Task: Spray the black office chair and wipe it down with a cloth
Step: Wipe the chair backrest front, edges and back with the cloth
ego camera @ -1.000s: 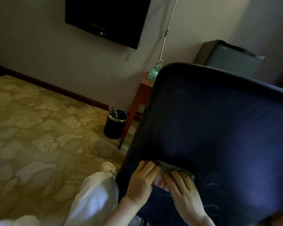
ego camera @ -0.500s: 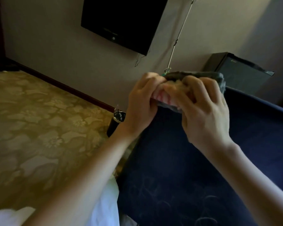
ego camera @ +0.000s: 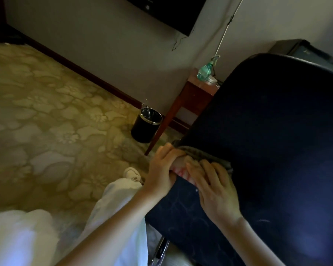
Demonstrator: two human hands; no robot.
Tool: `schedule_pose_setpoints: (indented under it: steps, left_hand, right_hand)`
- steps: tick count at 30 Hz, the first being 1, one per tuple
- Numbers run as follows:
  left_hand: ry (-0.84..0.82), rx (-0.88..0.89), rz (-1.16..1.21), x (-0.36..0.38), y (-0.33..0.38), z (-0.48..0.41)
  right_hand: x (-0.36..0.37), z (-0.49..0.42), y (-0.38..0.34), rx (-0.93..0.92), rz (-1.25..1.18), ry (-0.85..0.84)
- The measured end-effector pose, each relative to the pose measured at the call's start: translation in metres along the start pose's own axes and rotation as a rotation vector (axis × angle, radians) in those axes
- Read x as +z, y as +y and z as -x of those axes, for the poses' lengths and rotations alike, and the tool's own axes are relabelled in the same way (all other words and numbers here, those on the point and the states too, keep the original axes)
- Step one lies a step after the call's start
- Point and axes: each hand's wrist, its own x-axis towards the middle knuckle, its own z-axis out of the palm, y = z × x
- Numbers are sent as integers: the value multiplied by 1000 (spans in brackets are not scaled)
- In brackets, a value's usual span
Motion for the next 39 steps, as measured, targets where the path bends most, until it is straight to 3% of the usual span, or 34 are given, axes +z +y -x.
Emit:
schedule_pose_setpoints:
  steps: [4,8,13,15,18,25,29,39]
  left_hand:
    - [-76,-100,-42,7,-18,33]
    - [-218,-332,-120,5,-24,57]
    - [-225,-144,-134,7,0,51]
    - [-180,-79,-154,10,32,25]
    - [-102,163,-221,12,87,-31]
    - [29,509,-258,18,189,-118]
    - [2,542,-286,39,172,-92]
    - [-239,659,-413,90,81,41]
  right_hand:
    - [28,31,-15,59,-31,-99]
    - [37,52,-25,28,-44,-165]
    - [4,44,-7,-5,-67,-89]
    - [-20,37,11,22,-58,-8]
    - [-76,17,43,75,-16,122]
    - [-178,-19,110,9,200,365]
    - [-155,12,116,30,173,349]
    - [-7,162,63,246,-57,195]
